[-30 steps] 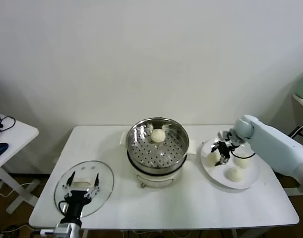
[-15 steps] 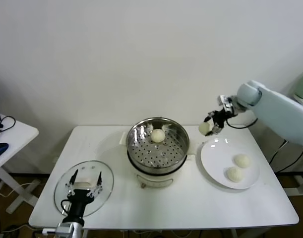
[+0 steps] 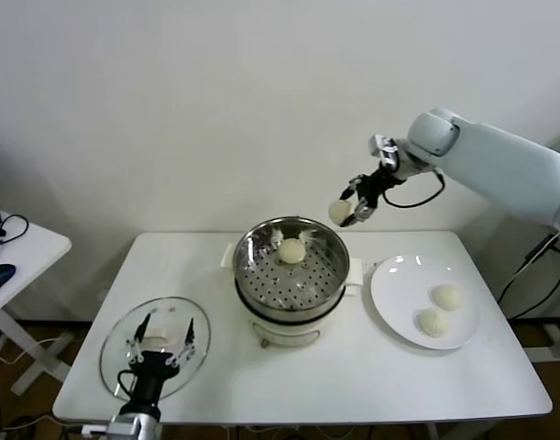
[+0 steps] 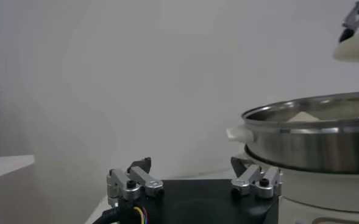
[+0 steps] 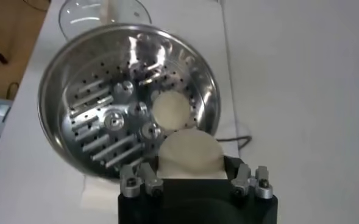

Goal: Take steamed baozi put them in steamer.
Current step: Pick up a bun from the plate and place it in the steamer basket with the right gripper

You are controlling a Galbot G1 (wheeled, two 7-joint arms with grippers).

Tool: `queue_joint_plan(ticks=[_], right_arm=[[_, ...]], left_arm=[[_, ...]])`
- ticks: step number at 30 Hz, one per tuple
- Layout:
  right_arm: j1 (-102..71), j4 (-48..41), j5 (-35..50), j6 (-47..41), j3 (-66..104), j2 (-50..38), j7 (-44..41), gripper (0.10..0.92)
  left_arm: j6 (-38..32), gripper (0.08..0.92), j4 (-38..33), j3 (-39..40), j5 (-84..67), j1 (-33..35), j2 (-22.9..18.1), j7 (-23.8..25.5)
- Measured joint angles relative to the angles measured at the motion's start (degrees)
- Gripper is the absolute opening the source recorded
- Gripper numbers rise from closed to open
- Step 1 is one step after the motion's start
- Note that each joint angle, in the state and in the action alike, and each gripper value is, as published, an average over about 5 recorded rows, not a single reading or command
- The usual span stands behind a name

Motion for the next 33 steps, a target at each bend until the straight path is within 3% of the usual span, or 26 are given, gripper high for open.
queue_joint_plan(ticks=[17, 33], right_arm=[[-5.0, -3.0, 5.0, -1.2, -4.5, 14.4, 2.4, 0.696], [-7.9, -4.5, 3.9, -1.0, -5.4, 18.7, 3.2, 0.705]], left_arm=[[0.5, 0.823, 0.0, 0.5, 0.4, 0.2, -0.6, -0.2], [0.4, 0.823, 0.1, 0.6, 0.0, 0.1, -1.0, -0.2]])
